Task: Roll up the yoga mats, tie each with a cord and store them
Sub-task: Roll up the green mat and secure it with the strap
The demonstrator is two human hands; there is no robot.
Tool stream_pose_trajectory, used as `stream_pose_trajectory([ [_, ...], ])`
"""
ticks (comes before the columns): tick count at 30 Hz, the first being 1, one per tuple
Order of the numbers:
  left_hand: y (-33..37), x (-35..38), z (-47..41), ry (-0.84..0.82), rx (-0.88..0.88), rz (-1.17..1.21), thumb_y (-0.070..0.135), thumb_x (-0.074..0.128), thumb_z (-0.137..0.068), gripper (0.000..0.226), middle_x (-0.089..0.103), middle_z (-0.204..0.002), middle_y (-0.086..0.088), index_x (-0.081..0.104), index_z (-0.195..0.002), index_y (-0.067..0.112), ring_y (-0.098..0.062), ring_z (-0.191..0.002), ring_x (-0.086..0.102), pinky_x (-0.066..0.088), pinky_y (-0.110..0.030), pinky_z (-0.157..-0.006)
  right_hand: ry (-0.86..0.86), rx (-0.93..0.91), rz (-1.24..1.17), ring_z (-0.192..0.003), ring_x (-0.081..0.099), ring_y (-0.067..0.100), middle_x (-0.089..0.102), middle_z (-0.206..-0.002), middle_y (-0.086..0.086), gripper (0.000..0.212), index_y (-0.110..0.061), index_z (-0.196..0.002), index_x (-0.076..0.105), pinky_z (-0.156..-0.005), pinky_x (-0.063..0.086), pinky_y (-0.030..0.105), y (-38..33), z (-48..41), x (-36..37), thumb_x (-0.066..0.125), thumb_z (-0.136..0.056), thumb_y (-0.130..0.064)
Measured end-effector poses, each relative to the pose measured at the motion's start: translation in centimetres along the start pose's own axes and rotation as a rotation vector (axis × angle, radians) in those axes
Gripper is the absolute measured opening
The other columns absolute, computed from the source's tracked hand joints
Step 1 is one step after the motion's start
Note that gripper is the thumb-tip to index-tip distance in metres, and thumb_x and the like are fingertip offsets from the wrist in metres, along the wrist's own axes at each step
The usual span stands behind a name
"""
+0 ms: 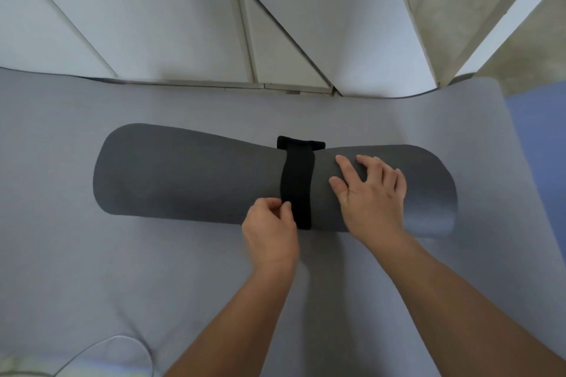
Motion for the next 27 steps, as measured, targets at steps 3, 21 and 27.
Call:
stream_pose_trajectory([
  [3, -0.7, 0.1, 0.1, -0.043, 0.001, 0.003, 0.032, 0.065, -0.093, 0.017, 0.067, -0.087, 0.000, 0.056, -0.079, 0.033, -0.022, -0.080, 0.069, 0.057, -0.045, -0.080, -0.026, 0.008, -0.014, -0.140, 0.019, 0.024, 0.029, -0.149, -0.001, 0.053, -0.044, -0.148, 0.030, -0.119, 0.006, 0.050, -0.2, -0.6, -0.1, 0.016, -0.098, -0.059],
  [21, 1.0, -0.5, -0.6, -0.063, 0.222, -0.335, 0.027, 0.051, -0.102, 0.017, 0.050, -0.106, 0.002, 0.057, -0.109, 0.013, -0.018, -0.092, 0.055, 0.041, -0.031, -0.079, -0.237, -0.315, 0.095, -0.150, -0.007, 0.026, -0.002, -0.163, 0.003, 0.116, -0.033, -0.155, -0.011, -0.119, -0.004, 0.057, -0.4, -1.3, -0.3, 0.029, -0.065, -0.094],
  [27, -0.9, -0.2, -0.4, 0.020, 0.039, -0.058, 0.018, 0.069, -0.091, 0.016, 0.065, -0.104, -0.002, 0.065, -0.106, 0.014, -0.016, -0.093, 0.061, 0.046, -0.027, -0.083, -0.222, -0.339, 0.276, -0.150, -0.003, 0.030, -0.005, -0.161, 0.008, 0.141, -0.027, -0.151, -0.022, -0.118, 0.006, 0.060, -0.8, -1.4, 0.4, 0.074, -0.058, -0.072],
])
Point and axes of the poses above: each hand's wrist, its own z-axis away from the middle knuckle, its own x-axis out of the palm, y = z × x, the point moved 8 cm from there along -z, towards the middle knuckle
